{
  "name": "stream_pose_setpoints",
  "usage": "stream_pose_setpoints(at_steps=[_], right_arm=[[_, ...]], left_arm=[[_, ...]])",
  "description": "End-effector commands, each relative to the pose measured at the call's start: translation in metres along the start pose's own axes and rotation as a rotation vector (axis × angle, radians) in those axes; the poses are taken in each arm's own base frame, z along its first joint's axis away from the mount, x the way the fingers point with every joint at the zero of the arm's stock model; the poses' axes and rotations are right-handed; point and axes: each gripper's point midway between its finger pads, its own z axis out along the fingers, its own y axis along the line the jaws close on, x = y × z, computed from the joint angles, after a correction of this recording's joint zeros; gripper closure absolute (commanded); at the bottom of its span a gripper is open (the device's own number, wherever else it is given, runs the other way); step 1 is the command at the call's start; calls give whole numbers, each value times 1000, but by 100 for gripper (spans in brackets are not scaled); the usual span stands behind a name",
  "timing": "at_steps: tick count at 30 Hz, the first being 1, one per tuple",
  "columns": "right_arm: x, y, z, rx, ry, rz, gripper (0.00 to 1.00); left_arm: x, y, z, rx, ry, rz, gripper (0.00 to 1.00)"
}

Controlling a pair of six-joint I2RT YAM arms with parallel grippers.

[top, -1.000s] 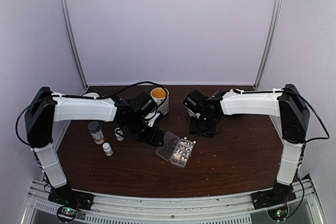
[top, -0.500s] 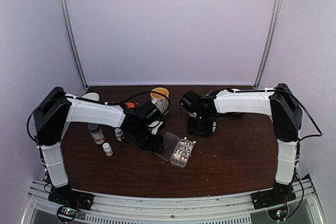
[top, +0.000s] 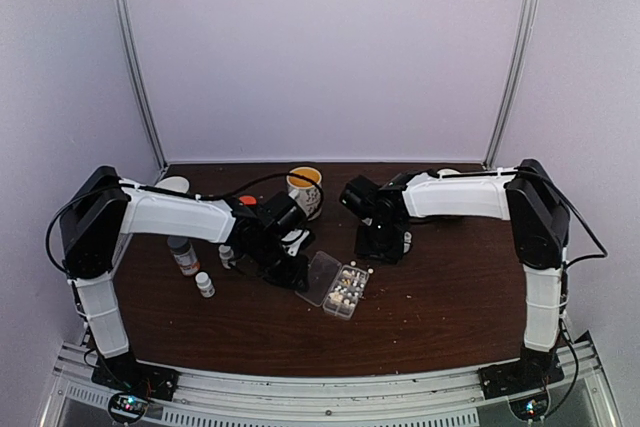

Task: Sort the pills into containers
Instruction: Pick up the pill from the center of the board.

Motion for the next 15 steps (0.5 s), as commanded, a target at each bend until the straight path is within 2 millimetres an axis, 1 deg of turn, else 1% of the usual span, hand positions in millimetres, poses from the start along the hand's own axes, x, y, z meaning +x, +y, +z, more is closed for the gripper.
stream_pose_setpoints(at_steps=[1,5,8,11,15], right_arm=[[-2,3,3,-3,10,22,59],[3,3,9,-8,29,24,60],[5,3,12,-8,38,25,62],[9,1,15,0,54,27,62],[12,-1,18,15,66,34,68]], left_arm=[[-1,-7,-18,2,-33,19,76],[5,-6,-23,-7,-31,28,76],[8,-8,-24,-7,-28,34,76],[11,-7,-24,-9,-25,32,76],[11,-7,-25,-12,-28,28,76]])
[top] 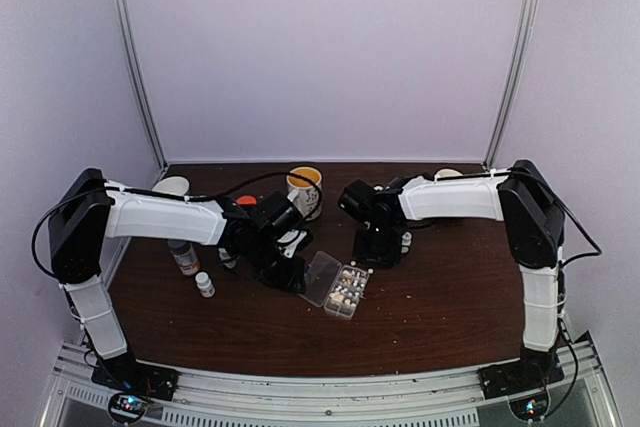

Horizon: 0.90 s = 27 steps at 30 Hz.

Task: Sort the pills into containers
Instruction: Pick up the pill from the center of the board.

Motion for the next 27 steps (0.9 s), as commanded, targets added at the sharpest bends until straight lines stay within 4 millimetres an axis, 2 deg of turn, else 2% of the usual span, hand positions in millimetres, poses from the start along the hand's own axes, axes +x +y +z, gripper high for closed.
stream_pose_setpoints(at_steps=[1,5,8,20,21,25,27], right_arm=[[4,-5,8,24,24,20,68],[5,-6,10,33,29,26,68],[6,-8,11,44,37,30,74],[8,-11,18,77,49,32,79],[8,-11,19,78,53,32,82],[9,-9,21,76,60,33,84],[9,-9,21,75,60,30,89]], left_arm=[[0,-1,-9,-7,-23,8,76],[-2,-1,-14,-13,-37,11,76],[-3,-2,-18,-12,-47,15,76],[0,1,-25,-25,-64,30,75],[0,1,-25,-25,-66,30,75],[0,1,-25,-26,-65,32,75],[2,2,-24,-29,-62,32,75]])
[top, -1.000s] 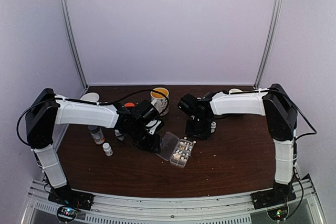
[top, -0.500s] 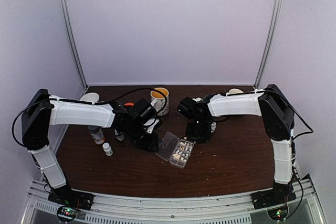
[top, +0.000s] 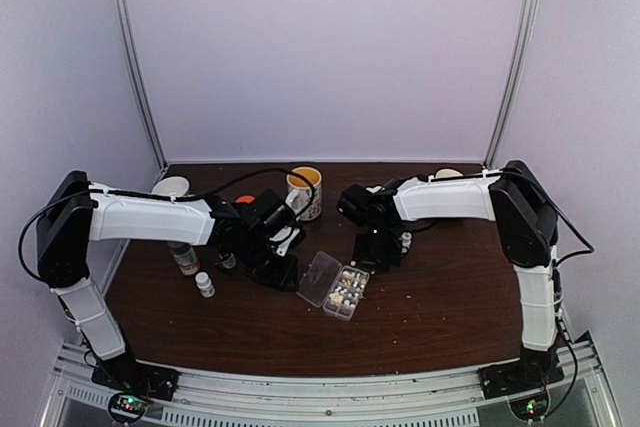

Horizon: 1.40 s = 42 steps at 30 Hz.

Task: Sort the pills into containers
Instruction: Pick up the pill from the center of the board, then place the pill in the compartment of the pill container.

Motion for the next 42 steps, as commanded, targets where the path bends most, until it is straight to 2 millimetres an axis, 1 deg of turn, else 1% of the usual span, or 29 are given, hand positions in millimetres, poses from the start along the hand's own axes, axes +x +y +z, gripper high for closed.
stream_pose_setpoints(at_steps=[1,8,11,18,22,26,28,34,42], right_arm=[[0,-1,10,20,10,11,89],[-4,-2,3,21,-2,9,89],[-7,-2,-5,17,-15,5,89],[-13,-3,-40,-4,-78,-8,88],[-9,-3,-56,-13,-97,-31,88],[-1,5,-68,-41,-105,-59,87],[4,11,-70,-54,-97,-72,87],[14,25,-65,-81,-70,-94,87],[19,31,-55,-91,-40,-104,85]], left_arm=[[-3,-3,-7,1,-33,28,75],[0,-1,-3,-1,-25,28,74],[-1,-1,-4,0,-25,27,75],[-1,-3,-4,4,-26,28,75],[-3,-4,-4,7,-28,28,75],[-4,-5,-4,11,-26,29,75],[-4,-6,-3,13,-24,31,74],[-5,-7,-3,17,-26,32,75],[-2,-5,-4,15,-22,30,75]])
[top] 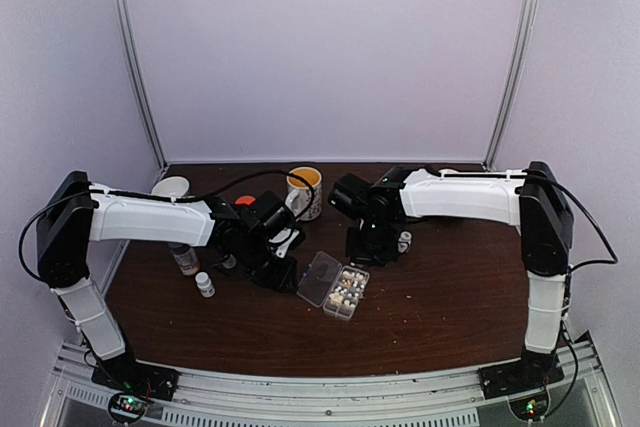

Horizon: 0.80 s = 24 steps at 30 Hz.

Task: Sort the pills into containers
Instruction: Place the pill in the compartment of the pill container.

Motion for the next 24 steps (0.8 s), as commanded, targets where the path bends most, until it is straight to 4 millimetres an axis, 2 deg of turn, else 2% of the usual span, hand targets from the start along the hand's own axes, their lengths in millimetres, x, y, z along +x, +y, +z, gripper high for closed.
stream_pose_setpoints(at_steps=[1,3,6,8,16,24], right_arm=[[-1,8,5,-14,7,-6,85],[-1,9,6,-13,7,-7,84],[-4,9,4,-7,-4,-11,74],[-8,9,4,-4,-16,-14,71],[-34,13,14,26,-39,-14,71],[-47,13,36,67,-24,-27,71]], left_arm=[[-6,-7,-6,21,-30,25,75],[-6,-7,-6,20,-31,25,74],[-6,-7,-6,22,-31,26,74],[-6,-7,-6,21,-33,28,74],[-6,-7,-8,17,-31,30,74],[-7,-7,-8,15,-33,30,74]])
